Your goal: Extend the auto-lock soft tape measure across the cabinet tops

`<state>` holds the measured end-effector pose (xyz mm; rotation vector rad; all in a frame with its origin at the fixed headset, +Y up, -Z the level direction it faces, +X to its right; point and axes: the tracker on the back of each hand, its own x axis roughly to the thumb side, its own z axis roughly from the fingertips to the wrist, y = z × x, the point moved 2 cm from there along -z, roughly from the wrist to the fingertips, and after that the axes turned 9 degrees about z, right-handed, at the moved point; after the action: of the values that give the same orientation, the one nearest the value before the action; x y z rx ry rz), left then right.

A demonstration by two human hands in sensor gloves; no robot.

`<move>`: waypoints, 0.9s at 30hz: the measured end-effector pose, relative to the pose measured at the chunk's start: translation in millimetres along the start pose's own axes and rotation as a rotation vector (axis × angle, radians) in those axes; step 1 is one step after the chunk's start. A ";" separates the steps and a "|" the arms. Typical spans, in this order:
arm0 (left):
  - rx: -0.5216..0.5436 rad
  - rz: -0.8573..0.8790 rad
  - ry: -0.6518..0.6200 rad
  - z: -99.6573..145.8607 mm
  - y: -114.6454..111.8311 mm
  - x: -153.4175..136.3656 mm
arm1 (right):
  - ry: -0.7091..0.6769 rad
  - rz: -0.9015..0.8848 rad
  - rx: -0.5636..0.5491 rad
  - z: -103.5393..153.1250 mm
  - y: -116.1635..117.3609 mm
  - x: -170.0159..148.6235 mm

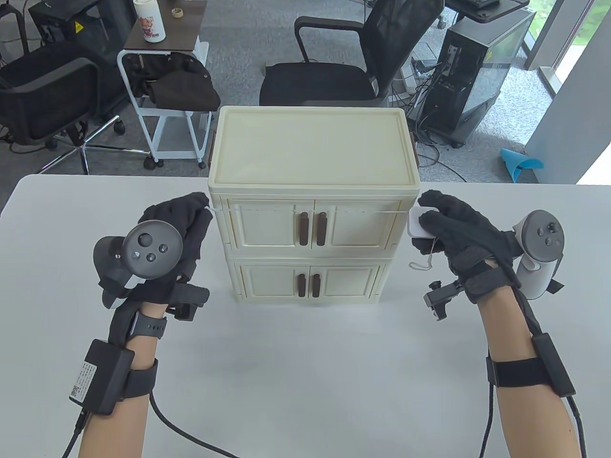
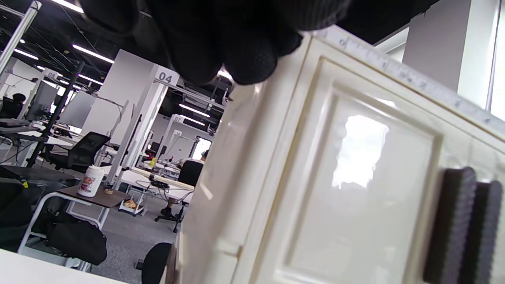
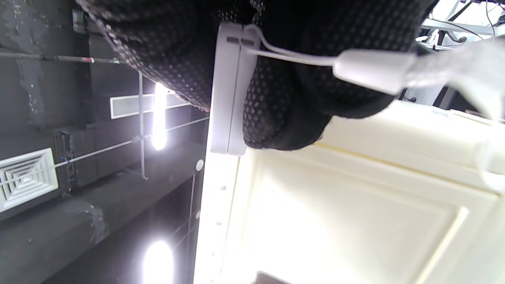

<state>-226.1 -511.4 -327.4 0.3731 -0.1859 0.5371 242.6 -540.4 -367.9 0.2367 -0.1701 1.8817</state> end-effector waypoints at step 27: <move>-0.288 0.115 -0.104 76.7 -183.0 -0.3 | 0.123 0.000 0.184 63.6 140.6 -147.3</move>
<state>-135.1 -687.0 -311.5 0.1098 -0.3818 0.5956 159.4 -735.2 -342.7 0.2456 0.0871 1.9072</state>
